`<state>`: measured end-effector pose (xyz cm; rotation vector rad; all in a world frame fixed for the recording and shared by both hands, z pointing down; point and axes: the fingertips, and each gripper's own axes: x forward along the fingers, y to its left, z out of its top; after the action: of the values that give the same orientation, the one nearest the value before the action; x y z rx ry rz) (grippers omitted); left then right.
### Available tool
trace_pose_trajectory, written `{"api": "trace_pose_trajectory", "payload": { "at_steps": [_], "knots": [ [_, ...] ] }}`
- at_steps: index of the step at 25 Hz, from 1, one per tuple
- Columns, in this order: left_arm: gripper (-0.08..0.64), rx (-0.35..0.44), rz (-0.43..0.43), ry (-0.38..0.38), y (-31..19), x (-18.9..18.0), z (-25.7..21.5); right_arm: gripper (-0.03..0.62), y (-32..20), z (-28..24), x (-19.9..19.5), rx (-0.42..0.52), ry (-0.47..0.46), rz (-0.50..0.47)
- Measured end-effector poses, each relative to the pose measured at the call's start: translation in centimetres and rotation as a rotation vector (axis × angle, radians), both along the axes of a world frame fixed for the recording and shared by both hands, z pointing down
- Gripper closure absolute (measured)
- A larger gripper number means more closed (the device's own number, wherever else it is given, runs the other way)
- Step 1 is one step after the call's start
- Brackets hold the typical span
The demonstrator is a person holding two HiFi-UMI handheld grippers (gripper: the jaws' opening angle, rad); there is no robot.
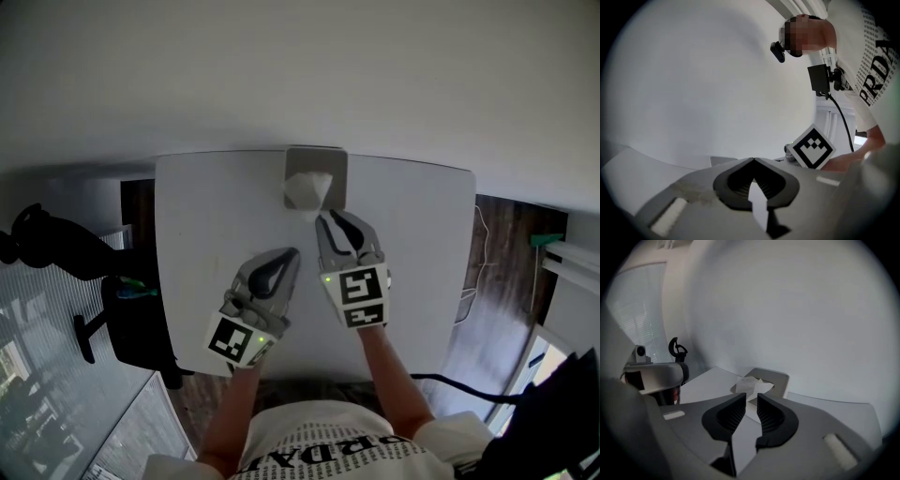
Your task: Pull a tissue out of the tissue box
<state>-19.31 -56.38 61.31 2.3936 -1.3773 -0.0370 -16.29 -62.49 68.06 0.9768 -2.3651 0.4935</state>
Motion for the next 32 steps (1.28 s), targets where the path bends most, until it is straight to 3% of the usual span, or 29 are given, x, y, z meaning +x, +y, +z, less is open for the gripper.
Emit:
{"api": "trace_pose_trajectory", "payload": {
  "at_steps": [5, 12, 13, 15, 32],
  "knots": [
    [0.563, -0.007, 0.001, 0.019, -0.3, 0.0, 0.7, 0.510, -1.1, 0.3, -0.8, -0.023, -0.036, 0.034],
    [0.563, -0.025, 0.008, 0.017, 0.3, -0.4, 1.5, 0.488, -2.1, 1.6, -1.1, -0.029, 0.009, 0.085],
    [0.563, -0.028, 0.006, 0.016, 0.4, -0.5, 1.6, 0.491, -2.3, 1.8, -1.0, -0.024, 0.021, 0.096],
    [0.563, -0.032, 0.002, 0.018, 0.6, -0.8, 1.8, 0.581, -2.5, 2.0, -0.6, -0.016, 0.031, 0.112],
    [0.563, -0.023, 0.003, 0.037, 0.6, -0.6, 1.1, 0.583, -2.5, 1.3, -0.5, -0.007, 0.010, 0.110]
  ]
}}
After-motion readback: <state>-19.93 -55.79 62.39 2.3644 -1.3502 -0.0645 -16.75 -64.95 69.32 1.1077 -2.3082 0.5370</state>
